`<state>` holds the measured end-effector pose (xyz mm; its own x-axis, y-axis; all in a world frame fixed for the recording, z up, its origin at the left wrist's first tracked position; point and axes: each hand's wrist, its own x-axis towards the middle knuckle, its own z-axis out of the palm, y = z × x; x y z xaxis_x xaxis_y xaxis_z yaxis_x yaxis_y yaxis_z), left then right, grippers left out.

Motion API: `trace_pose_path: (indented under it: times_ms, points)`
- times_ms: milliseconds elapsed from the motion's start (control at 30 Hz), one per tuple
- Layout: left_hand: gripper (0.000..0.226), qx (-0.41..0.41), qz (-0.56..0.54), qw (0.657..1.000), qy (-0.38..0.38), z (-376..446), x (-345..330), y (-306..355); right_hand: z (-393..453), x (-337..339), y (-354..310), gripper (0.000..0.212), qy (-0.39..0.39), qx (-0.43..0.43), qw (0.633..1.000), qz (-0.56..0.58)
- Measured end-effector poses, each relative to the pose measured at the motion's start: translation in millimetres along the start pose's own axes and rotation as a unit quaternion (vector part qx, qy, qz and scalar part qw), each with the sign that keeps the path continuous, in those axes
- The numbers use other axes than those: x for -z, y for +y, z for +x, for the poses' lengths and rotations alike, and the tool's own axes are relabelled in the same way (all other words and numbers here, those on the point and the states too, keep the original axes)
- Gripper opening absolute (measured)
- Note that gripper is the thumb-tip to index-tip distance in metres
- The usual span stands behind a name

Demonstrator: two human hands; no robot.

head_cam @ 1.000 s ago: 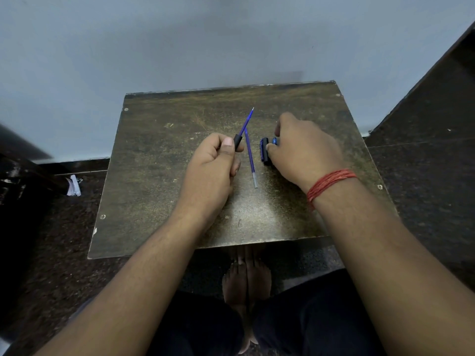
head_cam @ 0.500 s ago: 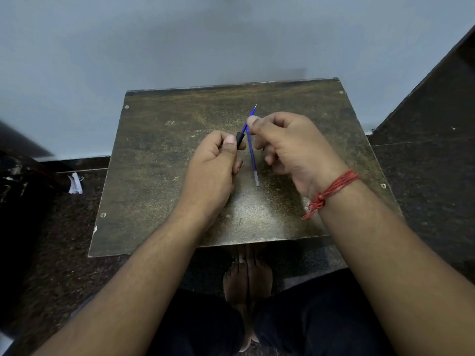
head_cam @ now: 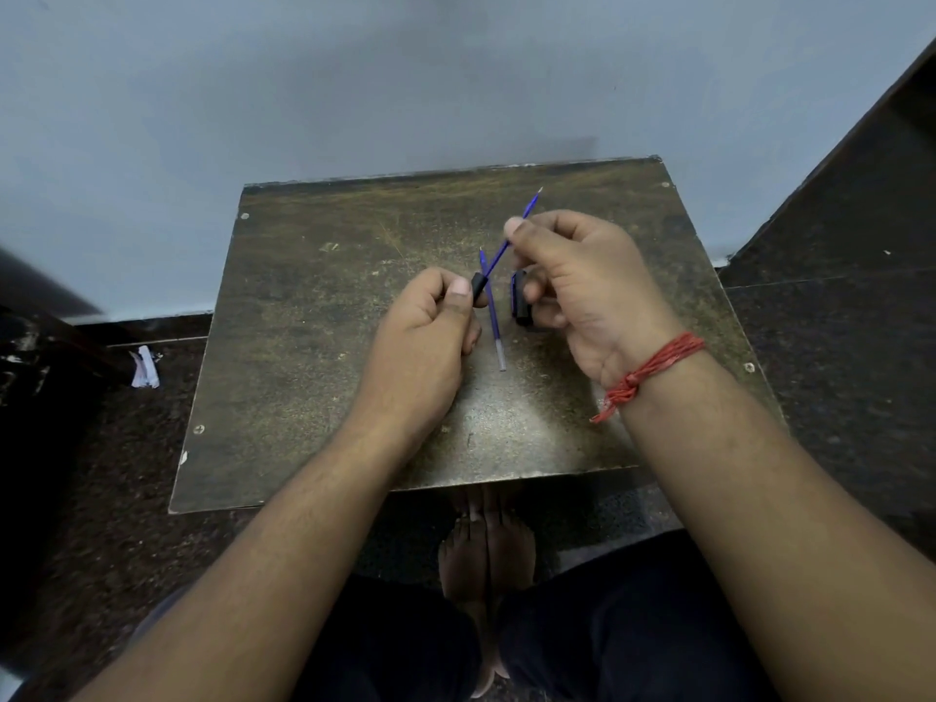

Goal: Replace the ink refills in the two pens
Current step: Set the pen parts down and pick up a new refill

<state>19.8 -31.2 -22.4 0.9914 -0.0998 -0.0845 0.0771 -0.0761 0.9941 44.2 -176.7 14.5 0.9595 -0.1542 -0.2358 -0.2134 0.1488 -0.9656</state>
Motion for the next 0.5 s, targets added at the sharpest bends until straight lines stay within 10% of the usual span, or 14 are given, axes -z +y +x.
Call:
trace_pose_path:
  times_ms: [267, 500]
  points:
    - [0.042, 0.001, 0.013, 1.0, -0.009, -1.6, 1.2, -0.1, 13.8, 22.8, -7.7, 0.014, 0.109, 0.066, 0.981, 0.143]
    - [0.042, -0.006, 0.022, 1.0, -0.008, -2.9, 1.2, -0.3, 21.4, 40.9, -3.7, 0.008, 0.157, 0.046, 0.986, 0.036]
